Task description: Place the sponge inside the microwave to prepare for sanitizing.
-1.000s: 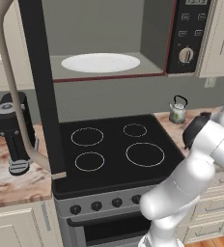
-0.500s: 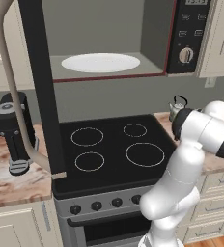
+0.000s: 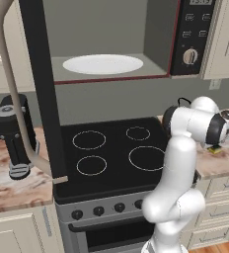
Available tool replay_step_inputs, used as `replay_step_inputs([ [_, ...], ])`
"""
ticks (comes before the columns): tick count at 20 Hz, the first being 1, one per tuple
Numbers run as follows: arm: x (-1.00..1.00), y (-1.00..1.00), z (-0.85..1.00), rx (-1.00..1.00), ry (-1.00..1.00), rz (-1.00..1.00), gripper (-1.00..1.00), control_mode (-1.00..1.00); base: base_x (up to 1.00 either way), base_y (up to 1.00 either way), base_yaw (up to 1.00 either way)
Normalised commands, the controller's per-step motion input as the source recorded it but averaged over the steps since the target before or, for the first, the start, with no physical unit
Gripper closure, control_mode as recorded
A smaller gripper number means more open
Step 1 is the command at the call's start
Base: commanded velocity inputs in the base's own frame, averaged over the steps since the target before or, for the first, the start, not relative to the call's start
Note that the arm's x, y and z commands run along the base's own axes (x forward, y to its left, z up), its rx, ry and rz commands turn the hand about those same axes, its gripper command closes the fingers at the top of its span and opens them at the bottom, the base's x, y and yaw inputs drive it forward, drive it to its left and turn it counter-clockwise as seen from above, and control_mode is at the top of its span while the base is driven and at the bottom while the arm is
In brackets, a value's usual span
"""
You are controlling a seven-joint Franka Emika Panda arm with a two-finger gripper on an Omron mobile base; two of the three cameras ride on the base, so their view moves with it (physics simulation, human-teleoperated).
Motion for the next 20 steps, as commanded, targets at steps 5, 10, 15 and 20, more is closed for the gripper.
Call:
replay_step_inputs([
  [5,0.0,-0.02,-0.04,0.0,0.0,0.0,-1.0,-1.0,0.0,0.0,0.0],
  [10,0.0,0.0,-0.13,0.01,0.0,0.0,-1.0,-1.0,0.0,0.0,0.0],
  [15,0.0,0.0,-0.16,0.02,0.0,0.0,-1.0,-1.0,0.0,0.0,0.0],
  [20,0.03,0.0,-0.11,0.0,0.0,0.0,-1.0,-1.0,0.0,0.0,0.0],
])
